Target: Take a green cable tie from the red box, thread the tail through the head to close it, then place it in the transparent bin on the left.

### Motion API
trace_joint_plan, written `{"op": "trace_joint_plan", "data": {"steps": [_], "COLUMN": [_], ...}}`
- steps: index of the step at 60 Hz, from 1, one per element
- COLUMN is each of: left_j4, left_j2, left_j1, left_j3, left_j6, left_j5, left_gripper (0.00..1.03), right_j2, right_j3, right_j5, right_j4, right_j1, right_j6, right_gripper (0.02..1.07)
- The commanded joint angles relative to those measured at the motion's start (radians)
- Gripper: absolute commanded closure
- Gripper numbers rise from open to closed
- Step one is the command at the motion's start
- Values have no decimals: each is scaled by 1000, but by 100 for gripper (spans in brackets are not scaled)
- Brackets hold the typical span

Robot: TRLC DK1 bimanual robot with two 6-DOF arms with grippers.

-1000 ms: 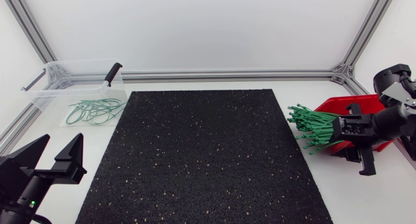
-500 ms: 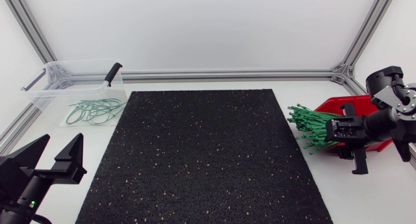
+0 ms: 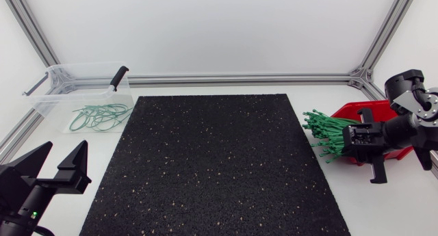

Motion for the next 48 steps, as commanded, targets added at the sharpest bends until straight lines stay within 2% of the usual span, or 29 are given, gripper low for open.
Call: {"op": "trace_joint_plan", "data": {"steps": [1, 26, 32, 41, 48], "left_j4": [-13, -15, -16, -16, -18], "left_j2": [-4, -4, -4, -4, -4], "left_j1": [-6, -6, -6, -6, -6], "left_j3": [-39, -39, -39, -39, -39], "left_j6": [-13, -13, -13, -13, -13], "left_j5": [-6, -3, -2, -2, -2], "left_gripper": [4, 4, 4, 4, 4], "right_j2": [-17, -171, -166, -138, -137], "right_j3": [-21, -12, -43, -69, -78], "right_j5": [7, -21, 2, 19, 19], "right_j4": [-13, -80, -48, 6, 10], "right_j1": [3, 4, 4, 4, 4], "right_j6": [-30, -47, -54, -53, -53], "right_gripper": [101, 101, 101, 83, 81]}}
